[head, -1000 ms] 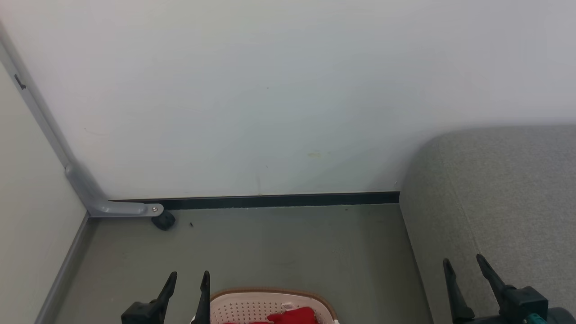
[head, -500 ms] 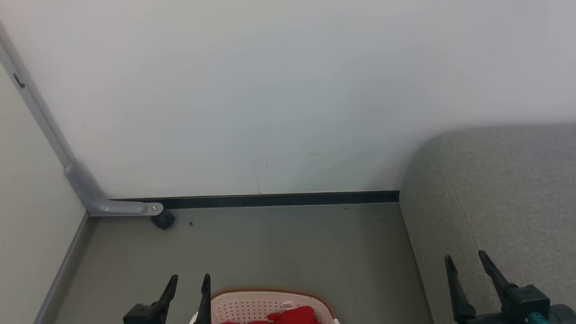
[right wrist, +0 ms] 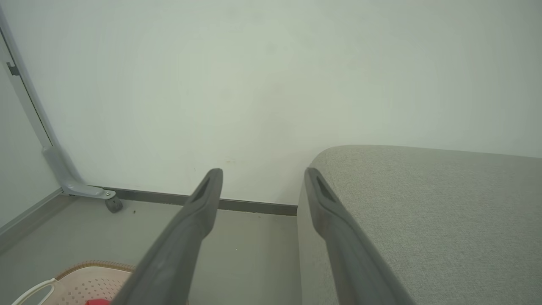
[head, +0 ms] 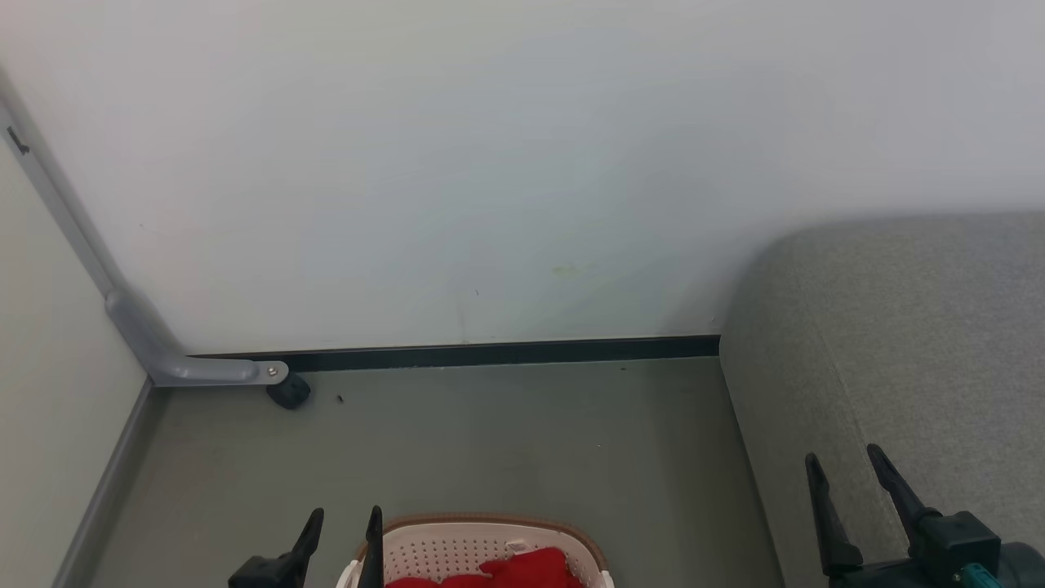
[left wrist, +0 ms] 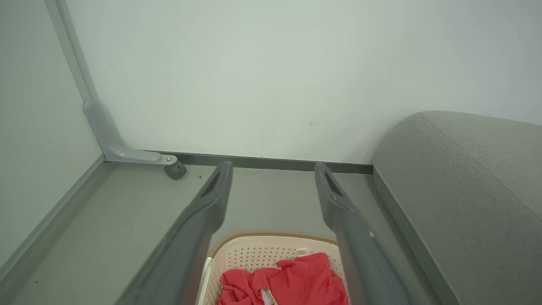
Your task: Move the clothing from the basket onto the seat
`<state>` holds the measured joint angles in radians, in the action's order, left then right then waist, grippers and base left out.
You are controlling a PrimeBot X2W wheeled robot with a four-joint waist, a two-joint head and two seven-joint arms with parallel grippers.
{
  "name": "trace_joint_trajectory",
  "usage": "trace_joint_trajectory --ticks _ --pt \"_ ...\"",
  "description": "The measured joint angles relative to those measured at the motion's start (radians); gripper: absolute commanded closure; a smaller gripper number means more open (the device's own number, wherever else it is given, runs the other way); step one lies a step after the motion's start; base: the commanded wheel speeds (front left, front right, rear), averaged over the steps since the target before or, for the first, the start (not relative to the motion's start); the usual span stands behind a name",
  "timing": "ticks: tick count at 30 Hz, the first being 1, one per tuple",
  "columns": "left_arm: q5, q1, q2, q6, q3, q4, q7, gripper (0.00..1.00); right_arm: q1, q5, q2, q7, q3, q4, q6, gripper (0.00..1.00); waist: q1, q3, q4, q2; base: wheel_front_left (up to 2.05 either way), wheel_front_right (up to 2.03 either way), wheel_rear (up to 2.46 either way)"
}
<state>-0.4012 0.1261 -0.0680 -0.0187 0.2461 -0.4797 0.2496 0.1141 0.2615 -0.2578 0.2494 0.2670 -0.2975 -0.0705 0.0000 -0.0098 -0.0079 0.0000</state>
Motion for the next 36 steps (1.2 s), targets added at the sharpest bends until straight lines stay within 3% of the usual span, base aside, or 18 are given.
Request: trace_joint_trajectory --ticks 11,23,36 --pt "0.026 0.026 0.012 0.004 0.063 -0.088 0.0 0.0 0.023 -0.014 -0.002 0.0 -0.001 0.062 0.009 0.0 0.0001 0.054 -0.017 0.0 0.0 0.0 0.0" --pt "0.026 0.158 0.024 0.01 0.137 -0.225 -0.012 0.0 0.108 -0.013 -0.005 0.003 -0.022 0.175 0.019 0.0 0.0002 0.179 -0.052 0.0001 0.0 0.0 0.0" --pt "-0.1 0.3 0.025 -0.044 0.343 -0.281 -0.064 0.0 0.186 0.048 0.04 0.004 -0.032 0.278 0.049 0.0 0.0003 0.36 -0.099 0.0001 0.0 0.0 0.0"
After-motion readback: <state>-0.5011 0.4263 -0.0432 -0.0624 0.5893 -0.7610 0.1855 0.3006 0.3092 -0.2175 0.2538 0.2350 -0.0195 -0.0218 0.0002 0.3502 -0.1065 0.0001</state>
